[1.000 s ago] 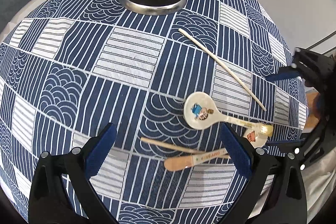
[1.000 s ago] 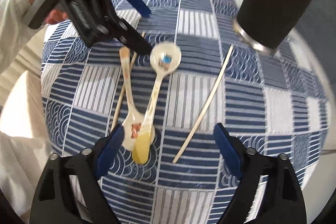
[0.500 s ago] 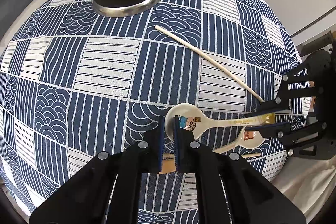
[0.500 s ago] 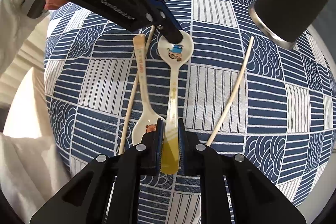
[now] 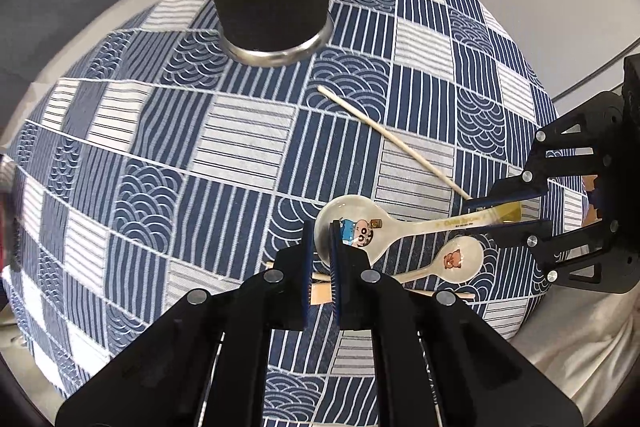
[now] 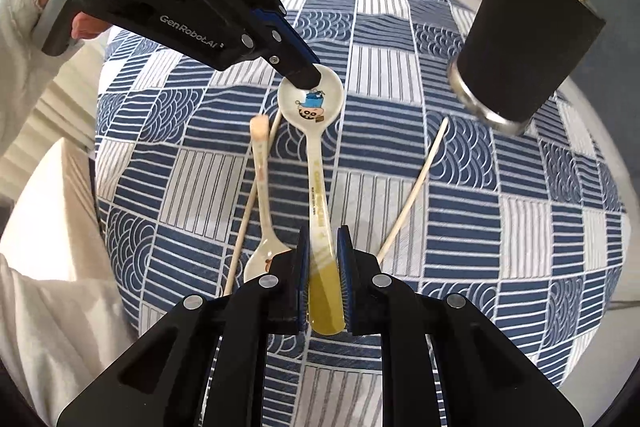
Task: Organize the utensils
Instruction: 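Close the right gripper on the handle of the cartoon-printed spoon, then lift the cartoon-printed spoon with the right gripper over the black holder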
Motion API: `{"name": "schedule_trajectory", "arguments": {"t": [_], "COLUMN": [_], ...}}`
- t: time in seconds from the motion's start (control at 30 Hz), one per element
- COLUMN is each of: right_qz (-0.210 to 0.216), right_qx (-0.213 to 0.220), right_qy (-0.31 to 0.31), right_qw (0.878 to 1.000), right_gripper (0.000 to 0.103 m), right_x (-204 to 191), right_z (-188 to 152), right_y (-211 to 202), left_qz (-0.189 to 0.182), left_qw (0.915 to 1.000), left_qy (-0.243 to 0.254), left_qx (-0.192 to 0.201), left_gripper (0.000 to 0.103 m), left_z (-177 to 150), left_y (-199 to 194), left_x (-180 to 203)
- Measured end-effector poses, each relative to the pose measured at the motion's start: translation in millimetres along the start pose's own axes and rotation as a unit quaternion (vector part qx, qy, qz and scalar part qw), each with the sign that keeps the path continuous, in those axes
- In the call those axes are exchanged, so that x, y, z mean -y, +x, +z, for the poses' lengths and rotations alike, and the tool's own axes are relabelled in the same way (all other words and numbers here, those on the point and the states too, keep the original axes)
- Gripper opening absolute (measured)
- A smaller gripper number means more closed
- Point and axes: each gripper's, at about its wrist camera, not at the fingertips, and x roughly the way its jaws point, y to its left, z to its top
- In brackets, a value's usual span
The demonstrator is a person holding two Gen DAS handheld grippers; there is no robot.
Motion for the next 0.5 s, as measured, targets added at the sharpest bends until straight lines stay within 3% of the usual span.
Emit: {"name": "schedule_trajectory", "arguments": {"t": [0.5], "right_qz": [-0.018], "right_qx": [0.075], "right_qy": [-0.030], "right_qw": [0.997], "right_gripper": [0.013], "right_x": [-2], "right_z": [19], "right_y": [-50], "left_qz": [0.088], "left_qw": [0.9956], "left_qy": [0.002], "left_qx": [0.033], "left_gripper": [0.007], "left_z": [17], "left_y": [-88], "left_x": [22]}}
